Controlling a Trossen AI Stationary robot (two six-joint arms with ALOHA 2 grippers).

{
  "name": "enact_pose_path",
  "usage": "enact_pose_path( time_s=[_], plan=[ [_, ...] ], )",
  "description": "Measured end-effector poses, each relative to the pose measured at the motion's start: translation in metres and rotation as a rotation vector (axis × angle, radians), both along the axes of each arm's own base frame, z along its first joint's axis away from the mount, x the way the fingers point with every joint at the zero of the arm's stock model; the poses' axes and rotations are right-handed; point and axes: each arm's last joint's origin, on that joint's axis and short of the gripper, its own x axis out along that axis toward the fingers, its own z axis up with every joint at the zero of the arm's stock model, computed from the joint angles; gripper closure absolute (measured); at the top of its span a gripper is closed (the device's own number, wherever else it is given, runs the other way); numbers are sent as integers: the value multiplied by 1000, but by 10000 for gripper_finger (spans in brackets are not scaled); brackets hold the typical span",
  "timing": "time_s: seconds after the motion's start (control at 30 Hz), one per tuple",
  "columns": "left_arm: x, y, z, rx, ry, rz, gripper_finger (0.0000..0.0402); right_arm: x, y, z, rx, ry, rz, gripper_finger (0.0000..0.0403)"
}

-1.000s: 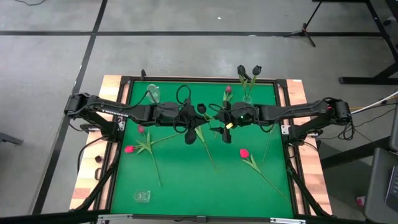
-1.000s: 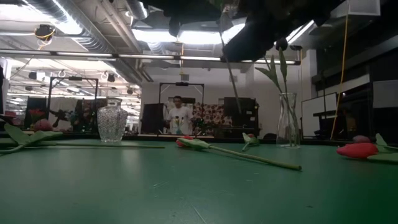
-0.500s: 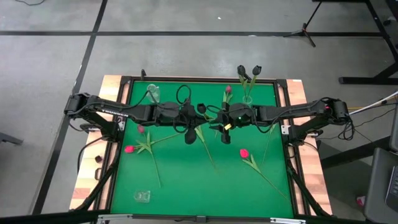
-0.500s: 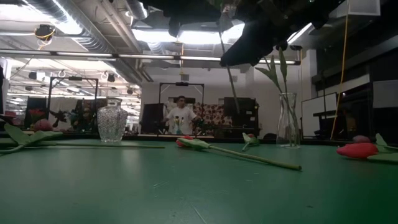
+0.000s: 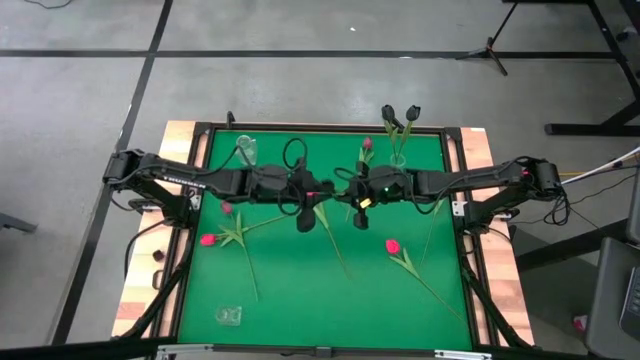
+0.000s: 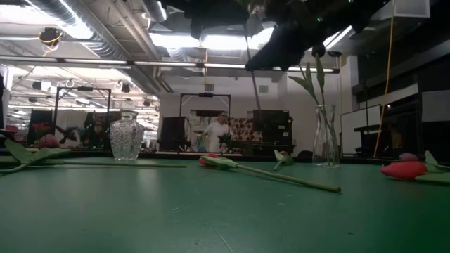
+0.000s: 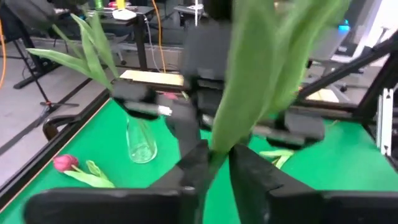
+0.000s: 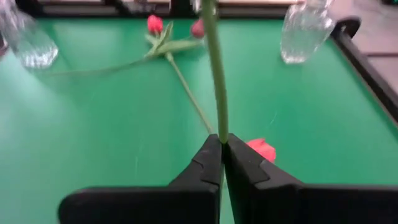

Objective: Sort flowers into vase by color
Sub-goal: Put the black flower into the top right transparent vase

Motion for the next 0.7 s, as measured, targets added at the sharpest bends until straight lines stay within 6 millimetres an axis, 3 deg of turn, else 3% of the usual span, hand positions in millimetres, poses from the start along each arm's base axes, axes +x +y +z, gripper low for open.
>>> enact_pose_path(
  time_s=[0.33,0.47,0.7],
  plan=[
    [-3,-19,-3,79,38,136,215,-14,-27,21,-12,-131,-92,399],
    [-6,-27,-7,88,71,137,196,-38,-35,29,-9,-188,-129,400],
    [-7,-37,-8,76,80,117,197,-96,-36,40,-40,-304,-286,401]
  ],
)
